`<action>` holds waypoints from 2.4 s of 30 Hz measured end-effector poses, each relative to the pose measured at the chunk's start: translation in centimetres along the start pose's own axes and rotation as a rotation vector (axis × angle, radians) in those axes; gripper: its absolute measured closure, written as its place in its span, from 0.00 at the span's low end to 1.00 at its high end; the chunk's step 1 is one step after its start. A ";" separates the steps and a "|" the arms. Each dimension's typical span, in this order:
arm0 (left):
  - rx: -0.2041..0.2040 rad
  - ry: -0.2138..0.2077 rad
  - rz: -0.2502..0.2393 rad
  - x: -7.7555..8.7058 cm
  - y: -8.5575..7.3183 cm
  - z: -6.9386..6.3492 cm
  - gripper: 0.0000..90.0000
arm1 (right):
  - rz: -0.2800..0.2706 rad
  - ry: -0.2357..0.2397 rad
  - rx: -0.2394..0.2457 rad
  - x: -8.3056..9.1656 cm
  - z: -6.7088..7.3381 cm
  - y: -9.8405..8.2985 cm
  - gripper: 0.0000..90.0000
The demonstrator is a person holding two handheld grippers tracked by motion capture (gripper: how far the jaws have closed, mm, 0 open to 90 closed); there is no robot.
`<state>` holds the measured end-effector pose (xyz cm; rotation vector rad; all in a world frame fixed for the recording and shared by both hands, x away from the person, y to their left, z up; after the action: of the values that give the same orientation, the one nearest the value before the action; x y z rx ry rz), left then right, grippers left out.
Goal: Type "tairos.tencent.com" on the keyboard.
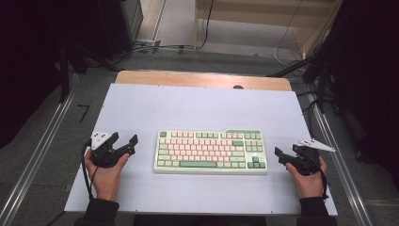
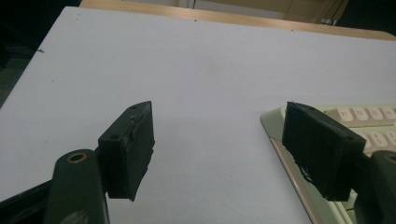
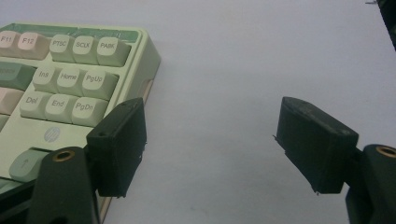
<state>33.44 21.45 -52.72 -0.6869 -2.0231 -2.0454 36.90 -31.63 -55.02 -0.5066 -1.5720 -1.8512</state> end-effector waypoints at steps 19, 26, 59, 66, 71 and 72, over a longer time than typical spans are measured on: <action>0.023 -0.113 -0.001 -0.4 0.1 -2.9 0.30 | 0.012 0.023 0.013 -0.1 0.8 -0.2 0.26; -0.035 -0.149 0.002 -0.8 0.3 -4.9 0.31 | 0.011 0.030 0.020 0.0 1.3 -0.3 0.26; -0.133 -0.356 -0.002 -2.2 1.4 -11.3 0.97 | 0.012 0.032 0.017 0.0 1.6 -0.4 0.26; -0.190 -0.421 0.038 -3.7 1.2 -14.5 1.00 | 0.017 0.034 0.020 -0.1 1.6 -0.4 0.26; -0.218 -0.448 0.071 -4.7 0.8 -16.2 1.00 | 0.017 0.038 0.023 -0.2 1.7 -0.4 0.26; -0.220 -0.458 0.084 -5.1 0.6 -16.7 1.00 | 0.020 0.038 0.021 -0.2 1.7 -0.5 0.26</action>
<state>34.91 4.07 -53.87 -1.3667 -1.9464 -2.2376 36.48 -29.86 -55.11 -0.4729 -1.5539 -1.8174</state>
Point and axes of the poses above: each handheld gripper's, and its own axes: x roughly backward along the jaws, y roughly out of its top, z roughly to its left, the point moved 10 cm from there along -x, roughly forward along the jaws, and after that the axes turned 11 degrees about -x, right-handed, at the moved point
